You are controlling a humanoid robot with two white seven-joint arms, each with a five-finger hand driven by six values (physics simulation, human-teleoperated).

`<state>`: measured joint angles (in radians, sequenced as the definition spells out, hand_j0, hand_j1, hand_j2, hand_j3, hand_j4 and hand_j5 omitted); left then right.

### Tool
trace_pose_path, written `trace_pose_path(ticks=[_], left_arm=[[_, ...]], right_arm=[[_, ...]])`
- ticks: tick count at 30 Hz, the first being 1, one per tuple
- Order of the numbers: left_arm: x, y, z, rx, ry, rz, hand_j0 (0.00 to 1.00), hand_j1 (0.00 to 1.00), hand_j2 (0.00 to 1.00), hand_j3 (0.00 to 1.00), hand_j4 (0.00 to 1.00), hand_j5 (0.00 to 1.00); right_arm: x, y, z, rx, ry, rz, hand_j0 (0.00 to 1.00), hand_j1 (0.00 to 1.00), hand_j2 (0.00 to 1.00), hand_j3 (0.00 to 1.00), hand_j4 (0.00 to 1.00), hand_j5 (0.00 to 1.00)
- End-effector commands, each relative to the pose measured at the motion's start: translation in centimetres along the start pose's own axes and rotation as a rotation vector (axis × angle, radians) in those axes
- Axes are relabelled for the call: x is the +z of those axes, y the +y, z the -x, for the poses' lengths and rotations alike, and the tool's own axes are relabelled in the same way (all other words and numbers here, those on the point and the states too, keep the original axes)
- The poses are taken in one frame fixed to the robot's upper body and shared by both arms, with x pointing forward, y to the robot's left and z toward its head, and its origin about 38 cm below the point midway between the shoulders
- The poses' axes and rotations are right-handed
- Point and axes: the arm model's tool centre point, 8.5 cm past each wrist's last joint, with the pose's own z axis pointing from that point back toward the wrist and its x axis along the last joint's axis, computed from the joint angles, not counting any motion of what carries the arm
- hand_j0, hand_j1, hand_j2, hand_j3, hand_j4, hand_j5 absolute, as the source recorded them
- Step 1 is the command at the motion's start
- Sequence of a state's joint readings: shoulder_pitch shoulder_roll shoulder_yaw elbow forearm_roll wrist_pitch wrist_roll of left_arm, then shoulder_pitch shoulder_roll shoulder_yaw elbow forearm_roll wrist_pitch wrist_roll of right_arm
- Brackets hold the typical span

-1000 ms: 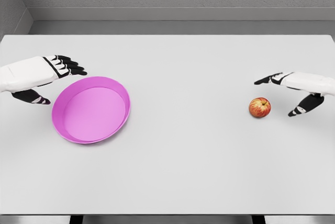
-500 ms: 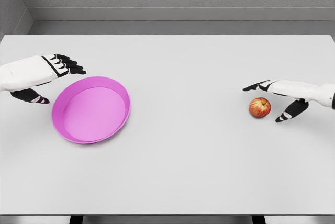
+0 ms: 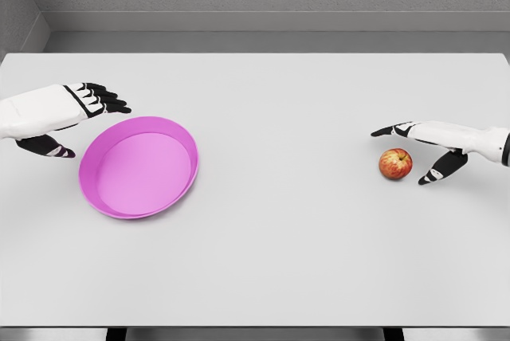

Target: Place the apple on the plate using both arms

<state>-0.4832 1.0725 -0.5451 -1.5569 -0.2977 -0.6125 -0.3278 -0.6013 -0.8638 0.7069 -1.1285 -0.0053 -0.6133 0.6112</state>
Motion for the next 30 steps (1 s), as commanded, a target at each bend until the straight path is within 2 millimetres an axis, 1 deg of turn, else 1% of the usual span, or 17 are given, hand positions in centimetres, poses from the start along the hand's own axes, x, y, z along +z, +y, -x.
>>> trace_pose_path(ticks=[1,2,4,8,9,11,13,16,18,20,26,27,28,29,30], left_arm=[[0.0,0.1,0.0,0.005,0.001,-0.003,1.0,1.0,1.0,1.0,1.0,1.0],[0.0,0.1,0.0,0.005,0.001,-0.004,1.0,1.0,1.0,1.0,1.0,1.0],[0.0,0.1,0.0,0.005,0.001,-0.004,1.0,1.0,1.0,1.0,1.0,1.0],[0.0,0.1,0.0,0.003,0.001,-0.005,1.0,1.0,1.0,1.0,1.0,1.0],[0.0,0.1,0.0,0.005,0.001,-0.004,1.0,1.0,1.0,1.0,1.0,1.0],[0.0,0.1,0.0,0.003,0.001,-0.005,1.0,1.0,1.0,1.0,1.0,1.0],[0.0,0.1,0.0,0.005,0.001,-0.004,1.0,1.0,1.0,1.0,1.0,1.0],[0.0,0.1,0.0,0.005,0.0,-0.005,1.0,1.0,1.0,1.0,1.0,1.0],[0.0,0.1,0.0,0.005,0.001,-0.004,1.0,1.0,1.0,1.0,1.0,1.0],[0.0,0.1,0.0,0.005,0.001,-0.004,1.0,1.0,1.0,1.0,1.0,1.0],[0.0,0.1,0.0,0.004,0.0,-0.005,1.0,1.0,1.0,1.0,1.0,1.0],[0.0,0.1,0.0,0.004,0.0,-0.005,1.0,1.0,1.0,1.0,1.0,1.0],[0.0,0.1,0.0,0.005,-0.001,-0.006,1.0,1.0,1.0,1.0,1.0,1.0],[0.0,0.1,0.0,0.005,-0.001,-0.004,1.0,1.0,1.0,1.0,1.0,1.0],[0.0,0.1,0.0,0.005,0.001,-0.004,1.0,1.0,1.0,1.0,1.0,1.0]], right_arm=[[-0.3,0.0,-0.2,-0.007,-0.009,0.003,0.95,0.95,0.95,0.95,0.95,0.95],[-0.4,0.0,-0.2,-0.008,-0.011,0.005,0.92,0.92,0.92,0.92,0.92,0.92],[-0.8,0.2,-0.4,-0.01,-0.019,0.004,0.91,0.91,0.91,0.91,0.91,0.91],[-0.8,0.2,-0.6,-0.007,-0.024,0.004,0.91,0.91,0.91,0.91,0.91,0.91],[-0.8,0.2,-0.5,-0.006,-0.024,0.003,0.9,0.9,0.9,0.9,0.9,0.9],[-0.8,0.2,-0.5,-0.006,-0.024,0.003,0.82,0.82,0.82,0.82,0.82,0.82],[-0.8,0.2,-0.5,-0.006,-0.024,0.003,0.78,0.78,0.78,0.78,0.78,0.78],[-0.8,0.1,-0.5,-0.006,-0.022,0.002,0.68,0.68,0.68,0.68,0.68,0.68],[-0.9,0.1,-0.6,-0.006,-0.026,0.004,0.57,0.57,0.57,0.57,0.57,0.57],[-0.9,0.1,-0.6,-0.006,-0.026,0.004,0.49,0.49,0.49,0.49,0.49,0.49],[-1.2,0.2,-0.8,-0.007,-0.036,0.005,0.48,0.48,0.48,0.48,0.48,0.48],[-1.6,0.2,-1.1,-0.009,-0.049,0.008,0.48,0.48,0.48,0.48,0.48,0.48],[-2.1,-0.1,-2.0,0.0,-0.077,0.013,0.48,0.48,0.48,0.48,0.48,0.48],[-2.5,-0.4,-2.9,0.012,-0.108,0.017,0.48,0.48,0.48,0.48,0.48,0.48],[-3.2,-0.5,-4.5,0.02,-0.162,0.016,0.48,0.48,0.48,0.48,0.48,0.48]])
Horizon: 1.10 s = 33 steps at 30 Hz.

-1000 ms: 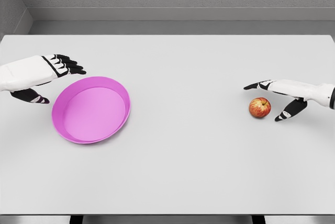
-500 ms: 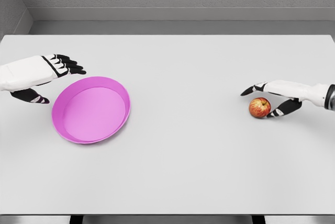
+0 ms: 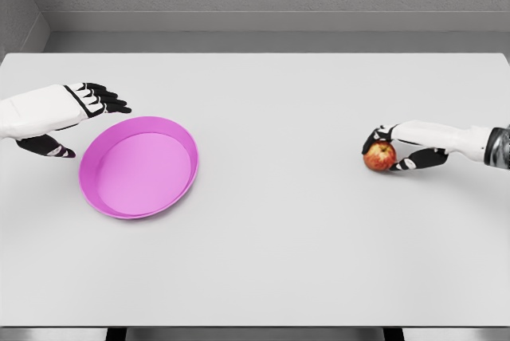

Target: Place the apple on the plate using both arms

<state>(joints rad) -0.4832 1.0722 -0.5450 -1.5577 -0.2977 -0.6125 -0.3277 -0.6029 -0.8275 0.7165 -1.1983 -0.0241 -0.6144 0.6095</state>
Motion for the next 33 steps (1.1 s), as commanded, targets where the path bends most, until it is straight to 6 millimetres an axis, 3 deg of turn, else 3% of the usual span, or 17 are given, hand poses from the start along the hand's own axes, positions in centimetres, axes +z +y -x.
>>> trace_pose_path(ticks=[1,4,7,13,14,16,17,21,23,28,31,33], left_arm=[[0.0,0.1,0.0,0.005,-0.001,-0.003,1.0,1.0,1.0,1.0,1.0,1.0],[0.1,0.1,0.0,0.005,0.002,-0.004,1.0,1.0,1.0,1.0,1.0,1.0],[0.0,0.1,0.0,0.004,0.0,-0.006,1.0,1.0,1.0,1.0,1.0,1.0],[0.0,0.1,0.0,0.005,-0.001,-0.003,1.0,1.0,1.0,1.0,1.0,1.0],[0.0,0.1,0.0,0.004,0.0,-0.004,1.0,1.0,1.0,1.0,1.0,1.0],[0.0,0.1,0.0,0.004,0.0,-0.004,1.0,1.0,1.0,1.0,1.0,1.0],[0.0,0.1,0.0,0.005,-0.001,-0.005,1.0,1.0,1.0,1.0,1.0,1.0],[0.0,0.0,0.0,0.005,0.001,-0.003,1.0,1.0,1.0,1.0,1.0,1.0],[0.0,0.0,0.0,0.005,-0.002,-0.004,1.0,1.0,1.0,1.0,1.0,1.0],[-0.8,-0.3,-0.9,0.012,-0.034,-0.006,1.0,1.0,1.0,1.0,1.0,1.0],[-3.0,2.2,-3.1,-0.036,-0.118,-0.066,1.0,1.0,1.0,1.0,1.0,1.0],[-6.6,3.2,-5.3,-0.063,-0.221,-0.069,1.0,1.0,1.0,1.0,1.0,1.0]], right_arm=[[-1.7,-0.2,-3.0,-0.004,-0.114,0.007,0.49,0.49,0.49,0.49,0.49,0.49],[-4.7,0.6,-7.7,0.019,-0.276,-0.025,0.49,0.49,0.49,0.49,0.49,0.49],[-6.9,0.3,-10.3,0.048,-0.361,-0.034,0.49,0.49,0.49,0.49,0.49,0.49],[-9.3,-0.3,-12.2,0.062,-0.42,-0.017,0.5,0.5,0.5,0.5,0.5,0.5],[-9.3,-0.4,-12.2,0.064,-0.421,-0.016,0.52,0.52,0.52,0.52,0.52,0.52],[-9.2,-0.5,-12.0,0.064,-0.416,-0.014,0.7,0.7,0.7,0.7,0.7,0.7],[-9.0,-0.5,-11.7,0.072,-0.4,-0.017,1.0,1.0,1.0,1.0,1.0,1.0],[-8.6,-0.9,-11.4,0.079,-0.387,-0.004,1.0,1.0,1.0,1.0,1.0,1.0],[-7.4,-2.2,-10.8,0.087,-0.367,0.041,1.0,1.0,1.0,1.0,1.0,1.0],[-1.2,-5.9,-4.8,0.039,-0.175,0.211,1.0,1.0,1.0,1.0,1.0,1.0],[-0.3,-6.3,-4.5,0.047,-0.157,0.22,1.0,1.0,1.0,1.0,1.0,1.0],[-0.3,-6.3,-4.5,0.047,-0.157,0.22,1.0,1.0,1.0,1.0,1.0,1.0]])
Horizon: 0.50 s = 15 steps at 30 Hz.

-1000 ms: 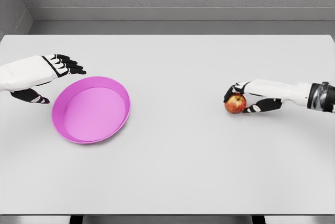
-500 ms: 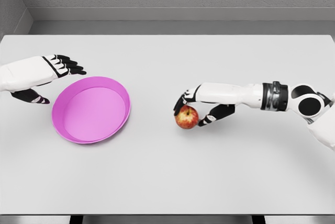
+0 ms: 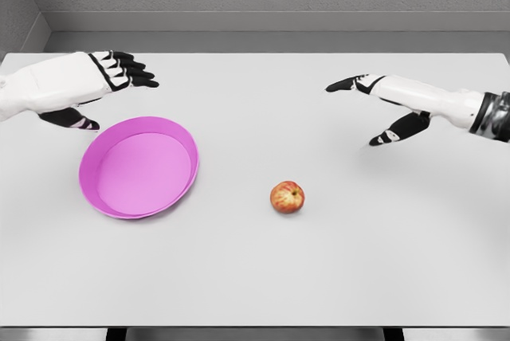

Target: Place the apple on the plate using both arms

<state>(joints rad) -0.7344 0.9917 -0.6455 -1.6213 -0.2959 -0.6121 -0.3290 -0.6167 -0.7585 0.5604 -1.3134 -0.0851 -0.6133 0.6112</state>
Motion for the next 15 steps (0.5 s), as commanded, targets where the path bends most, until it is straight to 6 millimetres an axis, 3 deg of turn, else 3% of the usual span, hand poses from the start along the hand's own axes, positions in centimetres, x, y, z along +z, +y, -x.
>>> trace_pose_path(ticks=[1,3,5,8,10,12,15], left_arm=[[-5.0,-4.7,-4.1,0.096,-0.159,0.06,1.0,1.0,1.0,1.0,1.0,1.0],[-12.1,-4.8,-8.9,0.024,-0.35,0.131,1.0,1.0,1.0,1.0,1.0,1.0],[-14.8,-4.6,-11.2,0.015,-0.421,0.125,1.0,1.0,1.0,1.0,1.0,1.0],[-17.2,-5.4,-14.2,0.019,-0.502,0.13,1.0,1.0,1.0,1.0,1.0,1.0],[-17.9,-5.2,-14.8,0.015,-0.521,0.125,1.0,1.0,1.0,1.0,1.0,1.0],[-18.3,-4.6,-14.9,0.009,-0.526,0.111,1.0,1.0,1.0,1.0,1.0,1.0],[-19.8,-5.9,-13.6,0.064,-0.485,0.131,1.0,1.0,1.0,1.0,1.0,1.0]], right_arm=[[0.7,-0.6,0.3,-0.004,0.014,0.02,1.0,1.0,1.0,1.0,1.0,1.0],[1.1,-0.7,0.4,0.0,0.024,0.018,1.0,1.0,1.0,1.0,1.0,1.0],[1.2,-0.6,0.5,0.0,0.028,0.015,1.0,1.0,1.0,1.0,1.0,1.0],[1.5,-0.7,0.6,-0.001,0.032,0.025,1.0,1.0,1.0,1.0,1.0,1.0],[2.2,-1.2,0.7,-0.001,0.039,0.058,1.0,1.0,1.0,1.0,1.0,1.0],[2.4,-1.6,0.6,0.003,0.04,0.071,1.0,1.0,1.0,1.0,1.0,1.0],[2.4,-1.3,0.6,-0.001,0.039,0.067,1.0,1.0,1.0,1.0,1.0,1.0]])
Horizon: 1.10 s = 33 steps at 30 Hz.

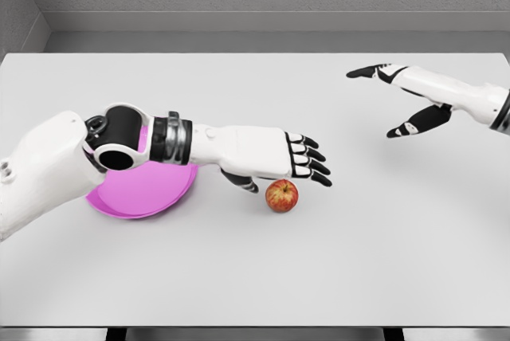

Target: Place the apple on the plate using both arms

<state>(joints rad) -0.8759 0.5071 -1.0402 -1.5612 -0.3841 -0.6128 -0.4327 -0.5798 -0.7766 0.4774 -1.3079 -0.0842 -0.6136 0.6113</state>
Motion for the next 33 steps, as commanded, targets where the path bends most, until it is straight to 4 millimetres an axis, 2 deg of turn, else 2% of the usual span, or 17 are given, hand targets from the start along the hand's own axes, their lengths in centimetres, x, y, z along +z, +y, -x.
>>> trace_pose_path(ticks=[1,3,7,12,14,18,22,27,31,33], left_arm=[[-0.9,-0.7,0.9,0.037,0.014,0.004,1.0,1.0,1.0,1.0,1.0,1.0],[-0.9,-1.0,0.9,0.04,0.014,0.009,1.0,1.0,1.0,1.0,1.0,1.0],[-1.2,-3.2,1.5,0.045,0.035,0.082,1.0,1.0,1.0,1.0,1.0,1.0],[-1.2,-3.2,1.3,0.036,0.029,0.093,1.0,1.0,1.0,1.0,1.0,1.0],[-1.1,-2.5,1.5,0.021,0.032,0.09,1.0,1.0,1.0,1.0,1.0,1.0],[-1.5,-3.0,1.2,0.024,0.019,0.105,1.0,1.0,1.0,1.0,1.0,1.0],[-1.5,-2.7,1.2,0.016,0.019,0.107,1.0,1.0,1.0,1.0,1.0,1.0],[-2.0,-3.3,0.9,0.012,0.006,0.156,0.93,0.93,0.93,0.93,0.93,0.93],[-2.0,-3.4,0.9,0.008,0.003,0.182,0.93,0.93,0.93,0.93,0.93,0.93],[-2.3,-2.8,0.9,-0.003,-0.001,0.177,0.92,0.92,0.92,0.92,0.92,0.92]], right_arm=[[0.1,-0.3,-0.1,-0.003,-0.001,0.012,1.0,1.0,1.0,1.0,1.0,1.0],[0.1,-0.3,-0.1,-0.003,-0.002,0.014,1.0,1.0,1.0,1.0,1.0,1.0],[0.1,-0.2,-0.1,-0.004,-0.001,0.011,1.0,1.0,1.0,1.0,1.0,1.0],[0.1,-0.2,-0.1,-0.004,-0.001,0.011,1.0,1.0,1.0,1.0,1.0,1.0],[0.1,-0.2,-0.1,-0.004,-0.001,0.011,1.0,1.0,1.0,1.0,1.0,1.0],[0.1,-0.2,-0.1,-0.004,-0.001,0.011,1.0,1.0,1.0,1.0,1.0,1.0],[0.1,-0.2,-0.1,-0.004,-0.001,0.011,1.0,1.0,1.0,1.0,1.0,1.0],[0.1,-0.2,0.0,-0.005,-0.001,0.012,1.0,1.0,1.0,1.0,1.0,1.0],[0.1,-0.2,0.0,-0.005,-0.001,0.012,1.0,1.0,1.0,1.0,1.0,1.0],[0.1,-0.2,0.0,-0.006,-0.002,0.012,1.0,1.0,1.0,1.0,1.0,1.0]])
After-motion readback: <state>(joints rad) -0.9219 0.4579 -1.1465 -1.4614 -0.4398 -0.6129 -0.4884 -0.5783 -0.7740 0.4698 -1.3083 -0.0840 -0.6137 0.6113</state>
